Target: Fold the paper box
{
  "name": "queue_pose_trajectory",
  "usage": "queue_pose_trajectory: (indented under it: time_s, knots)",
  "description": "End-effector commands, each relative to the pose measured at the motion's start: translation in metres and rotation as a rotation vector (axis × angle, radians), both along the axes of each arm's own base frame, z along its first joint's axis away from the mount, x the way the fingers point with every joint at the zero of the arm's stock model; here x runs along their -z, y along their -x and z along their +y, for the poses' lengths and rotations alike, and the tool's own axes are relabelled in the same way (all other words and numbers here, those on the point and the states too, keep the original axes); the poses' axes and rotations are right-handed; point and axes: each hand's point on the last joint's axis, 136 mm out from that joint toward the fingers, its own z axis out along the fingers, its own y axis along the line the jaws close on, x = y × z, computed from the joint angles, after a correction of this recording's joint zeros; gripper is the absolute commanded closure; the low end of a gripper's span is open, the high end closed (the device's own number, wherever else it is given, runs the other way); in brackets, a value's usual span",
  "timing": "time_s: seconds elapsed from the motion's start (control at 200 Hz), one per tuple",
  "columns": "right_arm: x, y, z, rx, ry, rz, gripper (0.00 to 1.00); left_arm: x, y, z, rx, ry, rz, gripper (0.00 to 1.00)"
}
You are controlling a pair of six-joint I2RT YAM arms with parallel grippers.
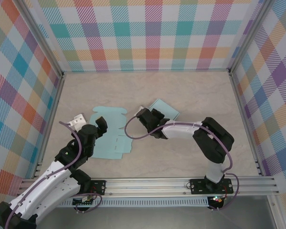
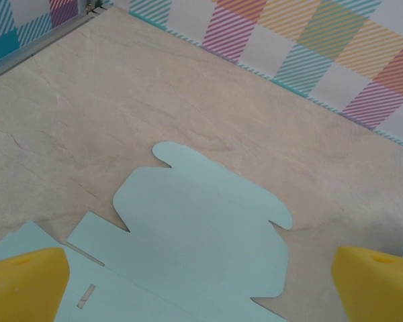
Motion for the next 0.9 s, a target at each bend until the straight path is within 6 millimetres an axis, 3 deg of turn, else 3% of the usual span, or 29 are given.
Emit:
queue_pose_trajectory:
  time_s: [0.0,0.19,0.415,0.655,0.765,0.895]
  knots:
    - [-0.032,0.008,0.004,-0.020,-0.085,0.046,1.00,-0.019,-0.010,-0.016,0.071,0.013,-0.025,0.00]
    - [-0.064,0.045,0.006,-0.086,-0.270,0.297,1.00,-0.026,-0.022,-0.055,0.265,-0.001,0.025,0.00]
    - [-0.096,0.082,0.000,-0.145,-0.482,0.657,1.00,-0.017,-0.027,-0.099,0.491,0.000,0.063,0.00]
    - [-0.082,0.079,-0.002,-0.199,-0.564,0.837,1.00,-0.004,-0.024,-0.156,0.798,0.062,0.044,0.00]
    - [-0.074,0.079,0.007,-0.252,-0.569,0.905,1.00,0.008,-0.030,-0.166,0.844,0.069,0.042,0.00]
    - [-0.058,0.065,0.012,-0.224,-0.558,0.946,0.98,0.033,-0.045,-0.166,0.816,0.155,0.103,0.00]
